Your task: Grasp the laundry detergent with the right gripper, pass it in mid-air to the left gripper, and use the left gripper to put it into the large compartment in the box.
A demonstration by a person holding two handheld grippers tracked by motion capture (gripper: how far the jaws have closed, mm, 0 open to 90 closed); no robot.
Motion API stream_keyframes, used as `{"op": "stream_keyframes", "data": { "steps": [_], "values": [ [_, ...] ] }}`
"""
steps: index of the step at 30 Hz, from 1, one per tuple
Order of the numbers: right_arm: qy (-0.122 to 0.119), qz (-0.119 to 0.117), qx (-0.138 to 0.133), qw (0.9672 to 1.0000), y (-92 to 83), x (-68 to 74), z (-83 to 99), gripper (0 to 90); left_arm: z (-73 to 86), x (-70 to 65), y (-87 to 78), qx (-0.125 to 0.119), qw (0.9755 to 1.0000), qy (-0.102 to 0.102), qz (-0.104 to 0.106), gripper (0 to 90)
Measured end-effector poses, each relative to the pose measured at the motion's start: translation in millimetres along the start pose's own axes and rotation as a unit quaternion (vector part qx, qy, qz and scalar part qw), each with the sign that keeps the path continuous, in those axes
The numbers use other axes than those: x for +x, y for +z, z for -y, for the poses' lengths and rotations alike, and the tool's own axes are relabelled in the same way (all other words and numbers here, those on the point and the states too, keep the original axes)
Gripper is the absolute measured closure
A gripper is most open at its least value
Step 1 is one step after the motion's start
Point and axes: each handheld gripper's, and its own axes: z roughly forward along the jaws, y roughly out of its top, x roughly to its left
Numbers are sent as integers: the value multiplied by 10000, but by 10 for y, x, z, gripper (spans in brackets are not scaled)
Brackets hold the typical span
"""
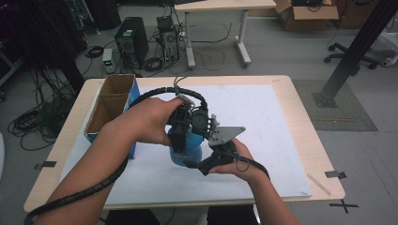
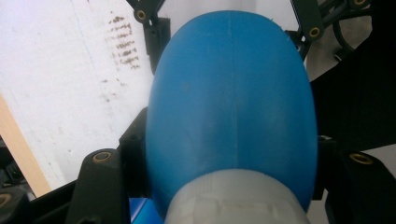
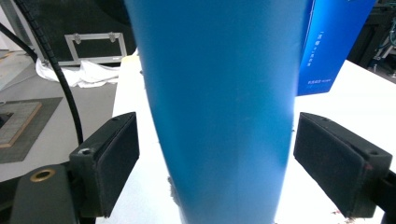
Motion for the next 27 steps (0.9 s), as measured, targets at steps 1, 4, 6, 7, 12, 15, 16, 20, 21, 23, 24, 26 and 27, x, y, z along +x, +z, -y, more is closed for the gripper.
{"op": "stream_keyframes", "data": {
  "steps": [1,4,6,7,12,15,16,20,21,23,24,26,27],
  "values": [
    [0,0,0,10000,0,0,0,135,-2,3,4,-5,10000,0,20,388],
    [9,52,-48,10000,0,-22,-2,91,-12,14,15,26,10000,20,52,388],
    [18,79,-60,9999,4,-26,-1,82,-15,20,21,6,10000,8,15,387],
    [43,46,-82,9999,6,-27,-1,80,-14,22,20,12,10000,4,-14,387],
    [36,8,-161,9999,8,-31,-4,20,-5,41,13,19,10000,-29,8,387],
    [47,-30,-261,9996,-8,-40,-4,0,-4,38,21,15,10000,-33,28,387],
    [62,1,-272,9996,-25,-45,-10,0,-1,36,28,4,10000,-52,43,387],
    [33,-8,-283,9996,-66,-49,-21,0,9,37,36,9,10000,-81,5,387],
    [18,-15,-281,9996,-84,-52,-21,0,13,41,34,13,10000,-71,-3,386],
    [36,-34,-287,9996,-124,-54,-22,0,22,48,28,17,9999,-97,18,387],
    [21,-37,-286,9996,-147,-56,-20,0,31,51,24,5,9999,-110,20,386],
    [32,-7,-288,9996,-201,-49,-20,0,47,52,18,-9,9999,-137,30,386],
    [23,-8,-280,9996,-225,-46,-21,0,53,57,12,4,9999,-150,41,386]
  ]
}}
